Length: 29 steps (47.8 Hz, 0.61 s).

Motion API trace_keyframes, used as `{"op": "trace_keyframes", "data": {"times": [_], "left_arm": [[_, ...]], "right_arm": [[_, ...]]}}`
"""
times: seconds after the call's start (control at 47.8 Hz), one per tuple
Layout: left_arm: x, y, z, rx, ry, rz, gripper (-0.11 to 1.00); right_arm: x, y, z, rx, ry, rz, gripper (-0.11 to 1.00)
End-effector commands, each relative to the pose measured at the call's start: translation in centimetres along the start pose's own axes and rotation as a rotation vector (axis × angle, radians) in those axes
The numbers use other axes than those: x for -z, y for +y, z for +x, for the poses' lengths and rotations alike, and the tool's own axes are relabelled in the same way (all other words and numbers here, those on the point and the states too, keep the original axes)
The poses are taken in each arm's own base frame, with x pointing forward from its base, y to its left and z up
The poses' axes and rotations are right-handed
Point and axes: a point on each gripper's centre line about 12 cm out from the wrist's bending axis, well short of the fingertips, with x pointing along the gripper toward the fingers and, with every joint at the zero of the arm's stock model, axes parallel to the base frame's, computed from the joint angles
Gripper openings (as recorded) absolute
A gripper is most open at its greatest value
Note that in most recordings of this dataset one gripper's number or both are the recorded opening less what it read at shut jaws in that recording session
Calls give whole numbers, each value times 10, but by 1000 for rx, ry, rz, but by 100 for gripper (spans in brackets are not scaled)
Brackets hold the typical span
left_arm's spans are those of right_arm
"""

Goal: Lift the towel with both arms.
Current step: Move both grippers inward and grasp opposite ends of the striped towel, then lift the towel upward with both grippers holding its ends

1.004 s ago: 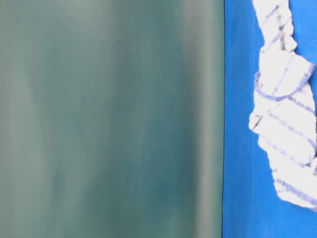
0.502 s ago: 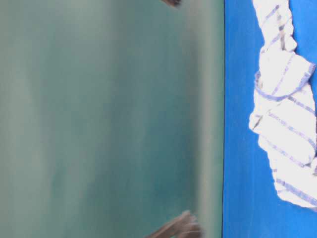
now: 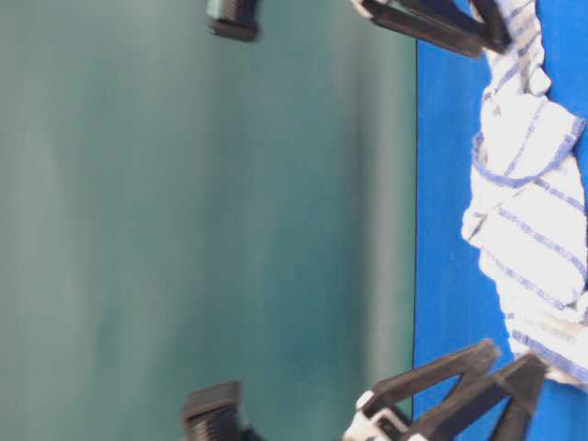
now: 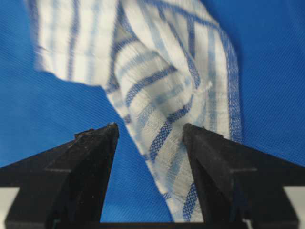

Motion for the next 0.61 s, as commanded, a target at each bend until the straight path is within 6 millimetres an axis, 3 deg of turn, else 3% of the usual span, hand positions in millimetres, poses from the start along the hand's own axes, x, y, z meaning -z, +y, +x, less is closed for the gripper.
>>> {"op": "trace_keyframes", "data": {"times": [0.0, 0.397, 0.481, 0.586], "left_arm": [[-4, 1, 9, -3, -25, -6, 91], [8, 13, 30, -34, 39, -36, 86], [10, 15, 30, -38, 61, -39, 73], [13, 17, 30, -42, 90, -42, 41]], "right_arm": [[-6, -3, 7, 7, -15, 0, 62], [4, -15, 23, 30, 11, 12, 59], [5, -15, 23, 29, 15, 1, 51], [4, -15, 23, 30, 16, -2, 23]]}}
